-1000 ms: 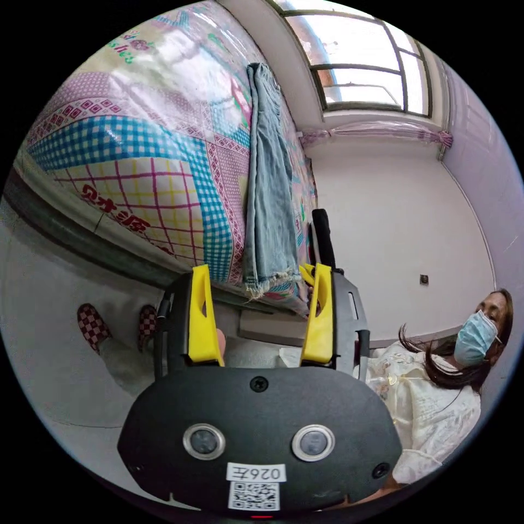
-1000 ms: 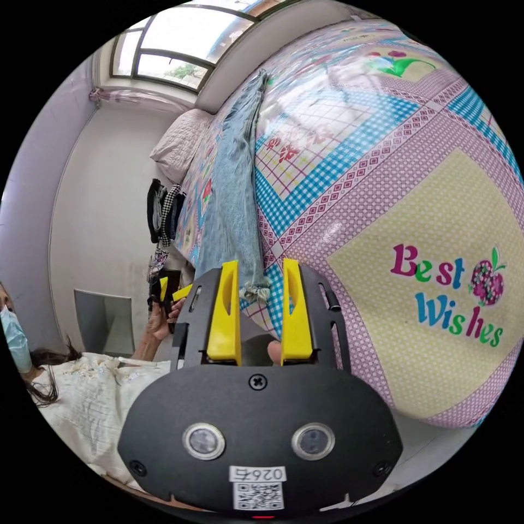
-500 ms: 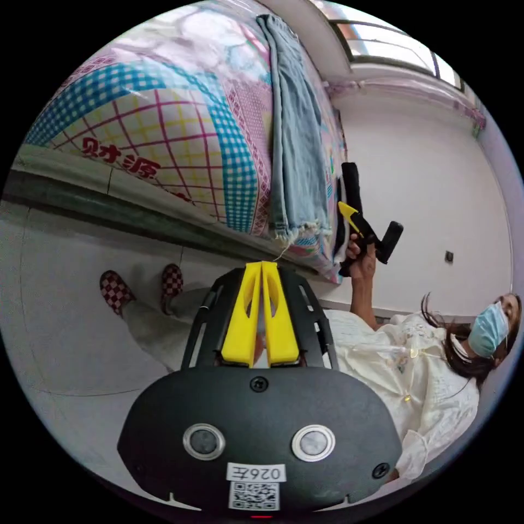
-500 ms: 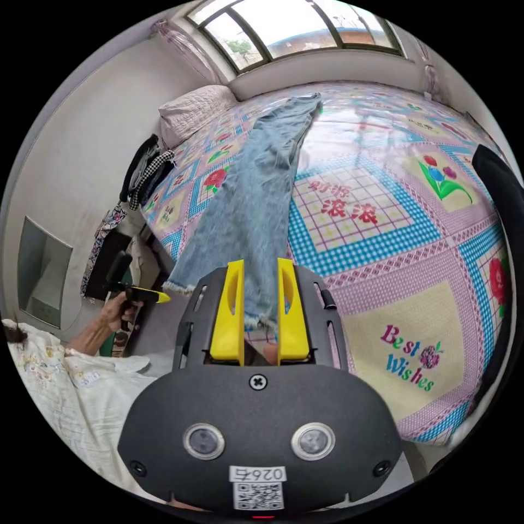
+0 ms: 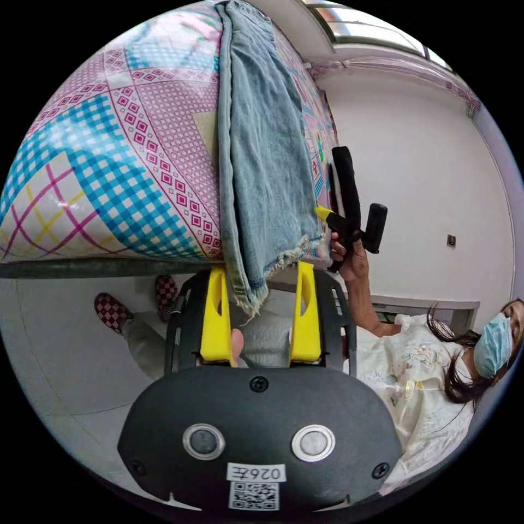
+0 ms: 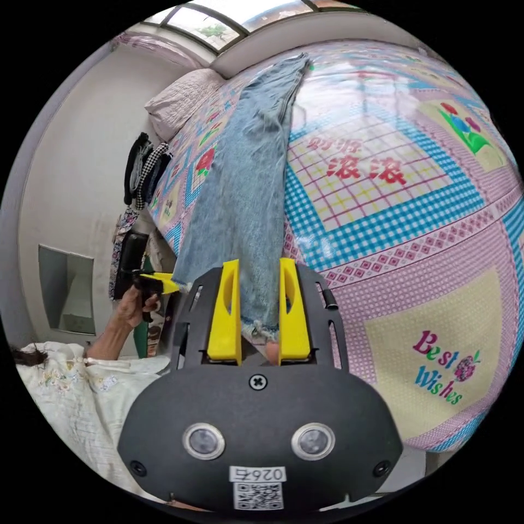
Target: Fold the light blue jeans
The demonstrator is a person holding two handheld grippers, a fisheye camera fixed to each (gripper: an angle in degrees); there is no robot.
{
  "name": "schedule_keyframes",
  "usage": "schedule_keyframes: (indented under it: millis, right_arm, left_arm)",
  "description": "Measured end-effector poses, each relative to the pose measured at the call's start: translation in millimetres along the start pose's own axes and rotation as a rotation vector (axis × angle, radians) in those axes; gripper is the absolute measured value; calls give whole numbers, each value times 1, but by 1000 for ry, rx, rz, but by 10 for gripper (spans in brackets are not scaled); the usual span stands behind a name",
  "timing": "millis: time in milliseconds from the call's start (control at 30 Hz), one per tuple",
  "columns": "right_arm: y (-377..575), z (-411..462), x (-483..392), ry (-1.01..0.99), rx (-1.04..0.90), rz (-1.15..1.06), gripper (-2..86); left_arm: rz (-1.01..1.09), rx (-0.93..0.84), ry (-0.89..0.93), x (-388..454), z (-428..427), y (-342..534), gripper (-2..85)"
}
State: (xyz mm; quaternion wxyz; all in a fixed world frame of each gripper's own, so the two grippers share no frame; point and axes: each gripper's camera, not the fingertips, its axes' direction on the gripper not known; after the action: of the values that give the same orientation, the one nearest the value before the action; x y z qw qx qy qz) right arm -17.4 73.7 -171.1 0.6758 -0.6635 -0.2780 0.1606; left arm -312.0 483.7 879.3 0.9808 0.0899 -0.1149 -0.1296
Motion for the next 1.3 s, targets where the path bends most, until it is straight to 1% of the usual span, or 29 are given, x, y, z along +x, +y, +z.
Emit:
schedule_keyframes:
  millis: [33,67,100,167,200,233,267,333,367,400,433,500,600,633,733,800,867,900,967,1000,1067,1100,1133,1233,1300]
  right_arm:
    - [3,6,3,-12,-2,16,34]
    - [6,14,6,-24,-39,18,6]
    - [7,15,7,-45,-52,33,1]
    - [17,-11,-3,-207,63,34,-10]
    - [19,-18,-8,-205,84,15,-11]
    - [20,-20,-17,-101,69,-23,-11]
    - [20,-6,-17,-55,-11,-51,-11]
    - [24,25,-4,-104,-152,-22,-11]
    - [32,28,5,-193,-112,17,-10]
    - [36,29,9,-223,-104,37,-8]
    - [43,29,12,-244,-88,55,-4]
    - [54,25,12,-256,-37,75,21]
    - [65,22,13,-330,8,143,72]
    - [66,21,9,-332,30,154,89]
    - [63,16,-7,-242,102,165,114]
    - [56,20,-18,-185,121,152,115]
    - [42,34,-36,-76,106,83,101]
    - [39,38,-39,-64,104,73,97]
    - [31,45,-46,-112,89,82,103]
    - [31,45,-48,-104,92,86,107]
    - [37,40,-52,-40,147,109,115]
    - [38,40,-51,-39,157,113,115]
    - [39,42,-49,-53,168,118,110]
    - [36,49,-48,-75,169,113,92]
    - [32,55,-50,-99,153,100,81]
  left_arm:
    - [3,5,16,-2,2,0,37]
    - [-2,10,33,-4,1,1,32]
    - [17,39,75,-1,-7,8,21]
    - [101,141,130,12,-33,29,8]
    - [139,181,105,12,-51,43,3]
    - [124,169,90,-4,-60,52,-1]
    - [91,169,108,-18,-63,55,-3]
    - [-41,171,174,-77,-65,73,-6]
    - [-65,176,185,-89,-65,78,-6]
    - [-87,197,231,-107,-63,87,-7]
    - [-84,216,289,-118,-60,92,-7]
    - [-70,232,341,-128,-55,97,-7]
    - [-27,232,387,-138,-55,102,-7]
    - [-4,225,399,-142,-58,104,-7]
    - [36,217,406,-154,-67,114,-8]
    - [22,216,401,-170,-72,121,-7]
    - [12,221,395,-185,-76,127,-6]
    - [19,231,379,-190,-80,131,-4]
    - [47,243,337,-189,-89,139,2]
    - [68,247,293,-187,-95,144,9]
    - [97,243,225,-185,-105,151,46]
    - [107,242,193,-186,-110,154,84]
    - [111,242,168,-188,-114,155,118]
    - [125,227,130,-191,-113,146,179]
    - [140,199,87,-189,-105,136,199]
